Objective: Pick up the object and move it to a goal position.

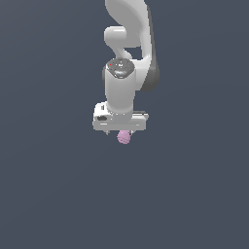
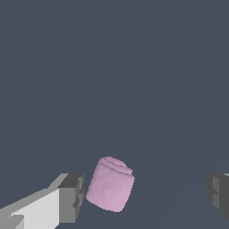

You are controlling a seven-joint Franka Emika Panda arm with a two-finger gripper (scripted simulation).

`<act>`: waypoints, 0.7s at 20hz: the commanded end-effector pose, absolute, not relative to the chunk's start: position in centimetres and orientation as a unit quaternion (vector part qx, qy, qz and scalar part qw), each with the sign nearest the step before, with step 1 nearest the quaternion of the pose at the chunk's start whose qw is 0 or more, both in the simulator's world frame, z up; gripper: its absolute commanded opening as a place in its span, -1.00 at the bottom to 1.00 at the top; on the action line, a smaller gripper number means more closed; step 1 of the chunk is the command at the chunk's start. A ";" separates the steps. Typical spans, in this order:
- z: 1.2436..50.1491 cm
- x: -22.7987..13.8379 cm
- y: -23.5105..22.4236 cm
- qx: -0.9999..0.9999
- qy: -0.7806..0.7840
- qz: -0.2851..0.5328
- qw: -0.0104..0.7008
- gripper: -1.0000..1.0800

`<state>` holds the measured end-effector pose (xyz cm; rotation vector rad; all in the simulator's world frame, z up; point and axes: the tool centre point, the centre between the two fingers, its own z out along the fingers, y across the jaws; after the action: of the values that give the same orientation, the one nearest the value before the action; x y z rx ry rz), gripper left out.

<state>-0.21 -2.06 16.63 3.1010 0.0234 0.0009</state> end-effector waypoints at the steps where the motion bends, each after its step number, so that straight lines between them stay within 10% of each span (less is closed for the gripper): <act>1: 16.6 -0.2 -2.1 1.000 0.008 0.000 0.020 0.92; 14: 17.2 0.6 -3.1 1.000 0.000 0.014 0.028 0.92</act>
<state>0.63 -3.19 17.28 3.0850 0.0013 0.0427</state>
